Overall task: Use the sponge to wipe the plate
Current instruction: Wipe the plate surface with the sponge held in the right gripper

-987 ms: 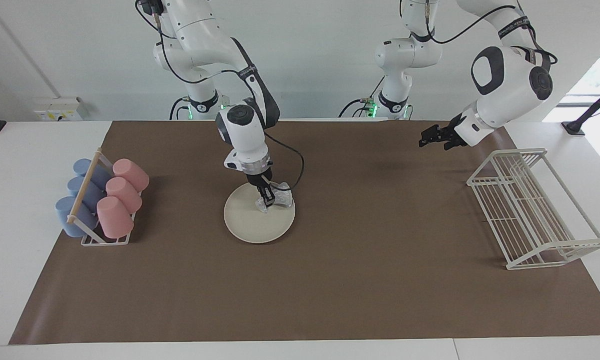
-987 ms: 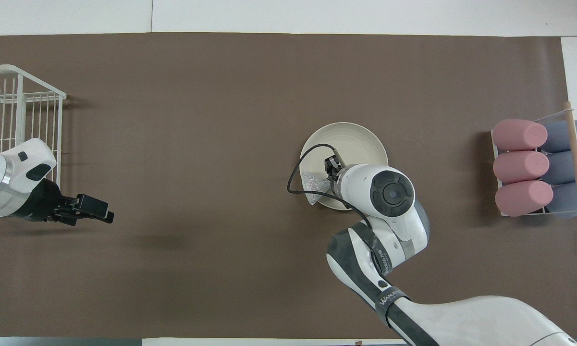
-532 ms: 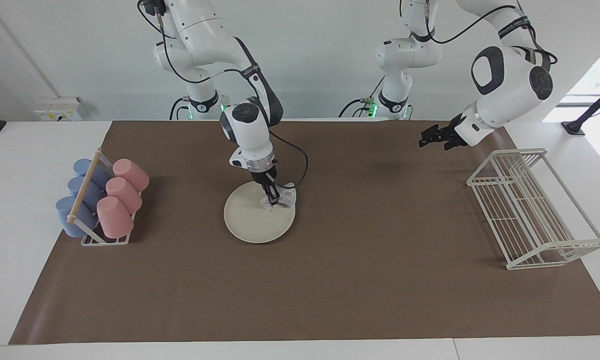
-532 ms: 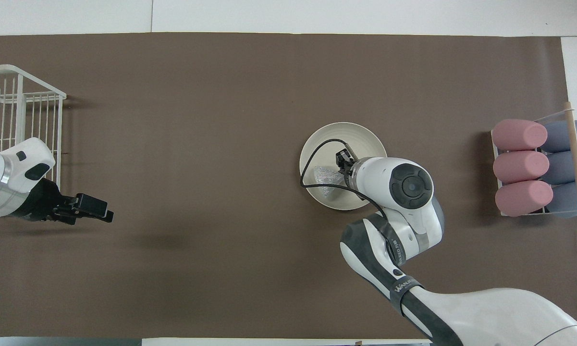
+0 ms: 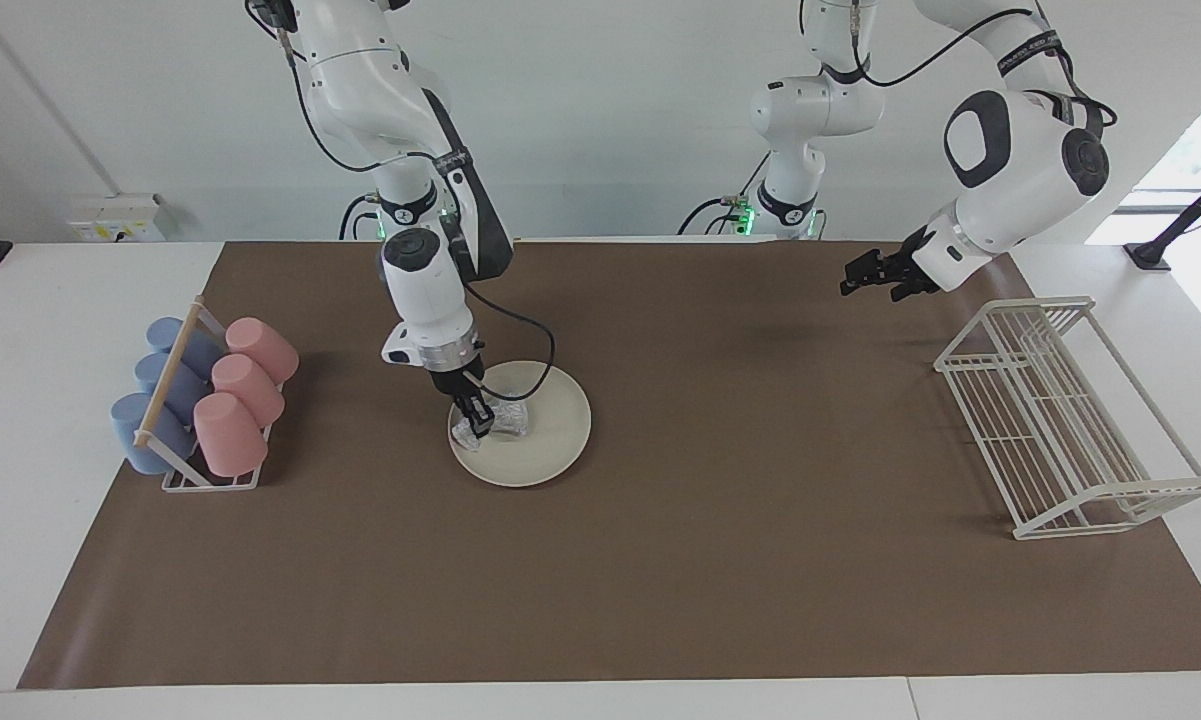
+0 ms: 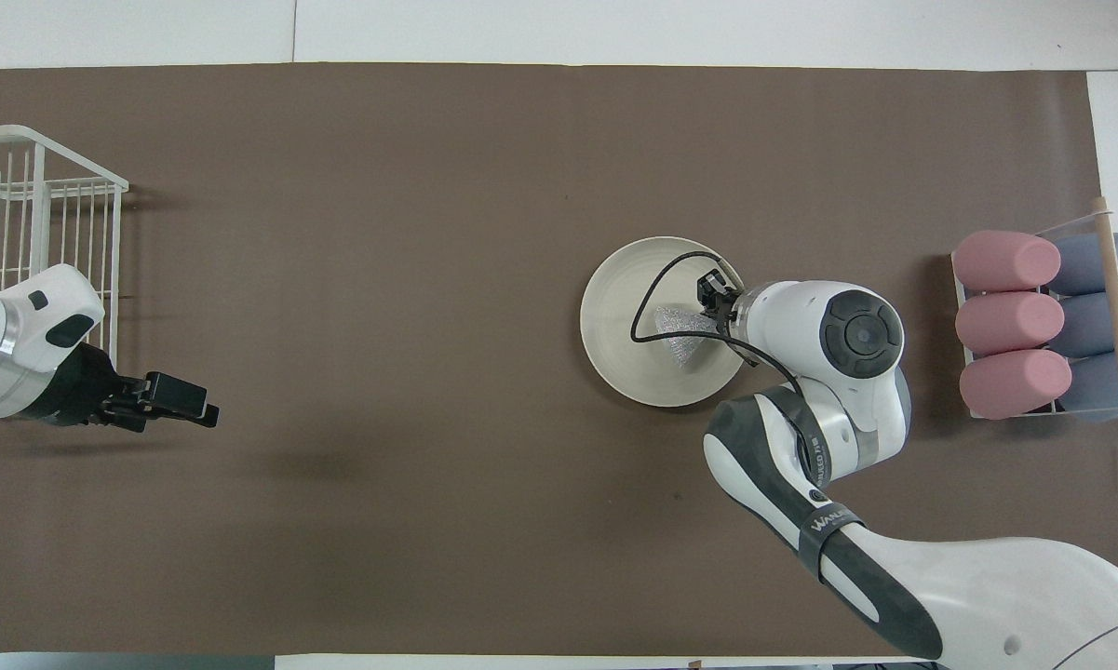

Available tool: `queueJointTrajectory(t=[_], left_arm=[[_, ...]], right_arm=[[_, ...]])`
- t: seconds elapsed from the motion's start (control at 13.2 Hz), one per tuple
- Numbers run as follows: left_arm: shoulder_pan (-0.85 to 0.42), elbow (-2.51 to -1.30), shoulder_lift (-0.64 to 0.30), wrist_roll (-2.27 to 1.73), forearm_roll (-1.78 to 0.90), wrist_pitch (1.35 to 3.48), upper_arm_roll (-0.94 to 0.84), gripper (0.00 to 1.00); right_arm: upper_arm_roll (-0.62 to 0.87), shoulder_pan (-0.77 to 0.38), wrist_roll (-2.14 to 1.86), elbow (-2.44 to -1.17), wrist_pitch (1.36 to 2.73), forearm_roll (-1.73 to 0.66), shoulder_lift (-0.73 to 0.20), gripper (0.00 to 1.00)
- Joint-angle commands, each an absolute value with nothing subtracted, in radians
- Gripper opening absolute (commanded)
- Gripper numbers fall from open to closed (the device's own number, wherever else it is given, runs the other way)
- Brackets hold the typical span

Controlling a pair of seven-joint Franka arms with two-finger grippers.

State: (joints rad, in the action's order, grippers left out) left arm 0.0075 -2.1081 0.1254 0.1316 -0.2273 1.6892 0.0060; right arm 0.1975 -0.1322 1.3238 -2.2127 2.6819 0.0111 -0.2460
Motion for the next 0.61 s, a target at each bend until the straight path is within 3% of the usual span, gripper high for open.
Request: queueJointTrajectory(t=[0.0,0.15,0.53], left_arm=[[0.005,-2.114,0.143,0.111,-0.209,1.703,0.008,1.00],[-0.002,-2.108,0.143,0.051,-0.209,1.703,0.006,1.00],[-0.003,-2.108,0.144,0.038,-0.210,1.729,0.006,1.00]], right_arm=[[0.203,-0.251,1.530,-2.235,2.701,0.017,-0.262,0.00],[0.202,-0.305,1.623,-2.235,2.706,0.017,-0.264,0.00],[0.202,-0.298,1.627,-2.201,2.694,0.017,-0.265,0.00]])
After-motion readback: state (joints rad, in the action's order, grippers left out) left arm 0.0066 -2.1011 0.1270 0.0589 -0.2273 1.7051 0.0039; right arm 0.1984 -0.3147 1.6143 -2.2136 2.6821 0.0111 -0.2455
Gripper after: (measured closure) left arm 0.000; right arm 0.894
